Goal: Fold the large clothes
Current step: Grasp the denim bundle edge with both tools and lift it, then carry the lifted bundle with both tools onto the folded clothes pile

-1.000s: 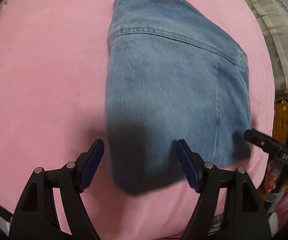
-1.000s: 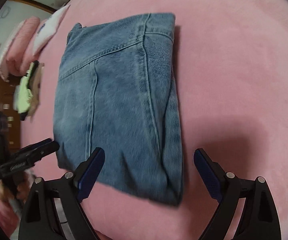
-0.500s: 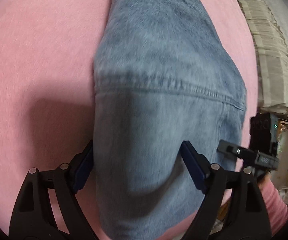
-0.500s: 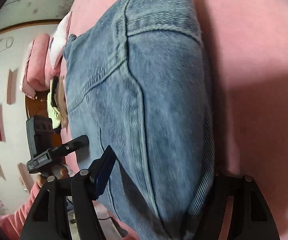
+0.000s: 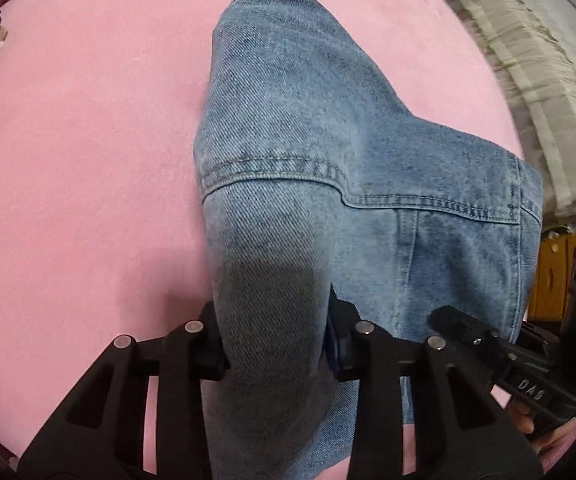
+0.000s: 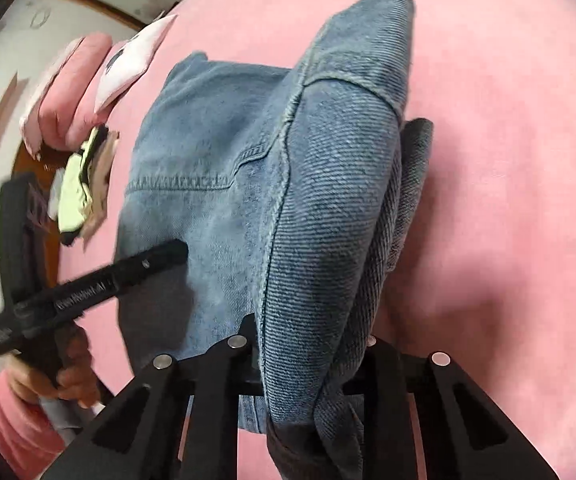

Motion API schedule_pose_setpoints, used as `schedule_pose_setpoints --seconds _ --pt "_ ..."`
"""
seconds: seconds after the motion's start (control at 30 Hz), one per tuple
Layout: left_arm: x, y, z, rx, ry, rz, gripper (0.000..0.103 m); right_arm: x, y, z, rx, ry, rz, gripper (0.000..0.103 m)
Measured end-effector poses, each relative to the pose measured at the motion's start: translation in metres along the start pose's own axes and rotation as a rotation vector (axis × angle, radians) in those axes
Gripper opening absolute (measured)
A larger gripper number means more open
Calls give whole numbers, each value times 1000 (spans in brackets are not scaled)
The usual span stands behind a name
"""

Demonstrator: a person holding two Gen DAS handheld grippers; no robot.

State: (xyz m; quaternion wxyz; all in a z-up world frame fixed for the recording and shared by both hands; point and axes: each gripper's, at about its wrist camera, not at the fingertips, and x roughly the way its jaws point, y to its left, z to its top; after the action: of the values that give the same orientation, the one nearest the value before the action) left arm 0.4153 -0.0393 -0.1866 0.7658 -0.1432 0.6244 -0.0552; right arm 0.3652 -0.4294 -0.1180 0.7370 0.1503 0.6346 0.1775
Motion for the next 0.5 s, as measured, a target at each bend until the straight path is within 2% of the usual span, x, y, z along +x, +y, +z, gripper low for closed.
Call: schedule_pose_setpoints --seconds 0.1,0.23,0.37,0.5 --pt "-27 -2 -23 33 -2 -8 31 -27 3 -23 23 -20 8 18" --pt "-58 3 -60 38 21 -14 31 -65 -2 -65 48 7 15 18" --pt "-87 18 -102 -1 28 -7 30 -92 0 -104 51 56 12 18" --pt "-111 35 -136 -62 39 -15 30 -102 11 -131 -11 107 11 18"
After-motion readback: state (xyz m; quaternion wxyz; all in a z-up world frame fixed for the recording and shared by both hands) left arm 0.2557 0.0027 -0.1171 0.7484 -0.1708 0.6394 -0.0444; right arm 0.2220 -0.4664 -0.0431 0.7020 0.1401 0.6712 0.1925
